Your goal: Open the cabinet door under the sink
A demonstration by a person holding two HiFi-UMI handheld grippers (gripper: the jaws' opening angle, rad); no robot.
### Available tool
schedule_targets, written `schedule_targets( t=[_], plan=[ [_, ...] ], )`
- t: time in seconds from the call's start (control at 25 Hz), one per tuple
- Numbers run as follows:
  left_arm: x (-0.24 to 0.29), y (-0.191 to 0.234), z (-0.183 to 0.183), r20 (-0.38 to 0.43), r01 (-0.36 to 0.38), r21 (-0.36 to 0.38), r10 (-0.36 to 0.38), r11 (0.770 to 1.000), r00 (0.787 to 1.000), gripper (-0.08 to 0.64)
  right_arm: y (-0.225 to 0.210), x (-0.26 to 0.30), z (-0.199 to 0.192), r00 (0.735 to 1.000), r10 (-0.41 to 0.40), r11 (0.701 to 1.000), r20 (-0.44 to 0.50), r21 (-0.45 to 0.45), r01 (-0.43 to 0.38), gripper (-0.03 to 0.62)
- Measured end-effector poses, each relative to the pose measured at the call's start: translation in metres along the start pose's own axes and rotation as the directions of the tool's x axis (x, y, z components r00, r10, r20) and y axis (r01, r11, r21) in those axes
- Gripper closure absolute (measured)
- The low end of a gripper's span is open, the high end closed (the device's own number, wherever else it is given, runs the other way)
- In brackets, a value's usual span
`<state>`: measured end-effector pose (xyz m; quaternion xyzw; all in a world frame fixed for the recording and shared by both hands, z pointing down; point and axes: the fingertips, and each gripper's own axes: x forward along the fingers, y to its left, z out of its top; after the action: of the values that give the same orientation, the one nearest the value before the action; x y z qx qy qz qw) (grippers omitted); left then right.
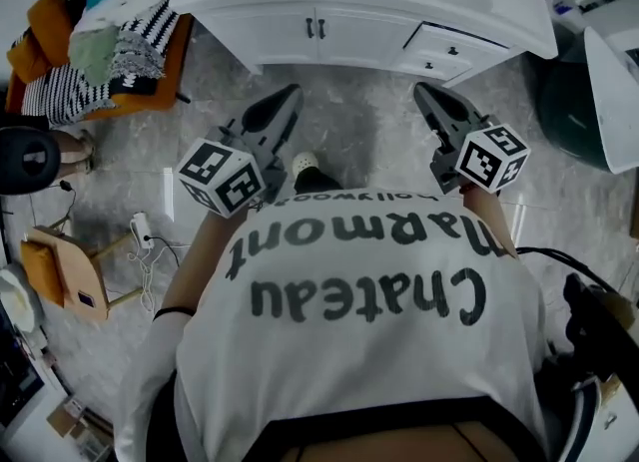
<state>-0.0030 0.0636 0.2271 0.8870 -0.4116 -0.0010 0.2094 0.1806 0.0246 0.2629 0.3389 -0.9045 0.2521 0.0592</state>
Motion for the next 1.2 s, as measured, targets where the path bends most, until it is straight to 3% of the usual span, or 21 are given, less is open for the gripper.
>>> schedule_targets(
  t=[0.4,0.64,1.2],
  plan=[
    [0.002,0.077,0.025,-0.053,0.093,0.009,-0.092,0.996,0.994,0.551,0.010,0.081,0.022,0.997,-0.068,0.997,0.032,0.025,0.067,0.580],
    [0.001,0.104,0.022,-0.082,0.141,-0.035,-0.143,0.989,0.986,0.551,0.018,0.111,0.025,0.994,-0.087,0.996,0.068,0.039,0.085,0.580],
    [0.021,0.133,-0.030,-0.158,0.088,-0.121,-0.107,0.989,0.982,0.551,0.019,0.180,-0.022,1.000,-0.027,0.988,0.013,0.151,0.024,0.580]
  ],
)
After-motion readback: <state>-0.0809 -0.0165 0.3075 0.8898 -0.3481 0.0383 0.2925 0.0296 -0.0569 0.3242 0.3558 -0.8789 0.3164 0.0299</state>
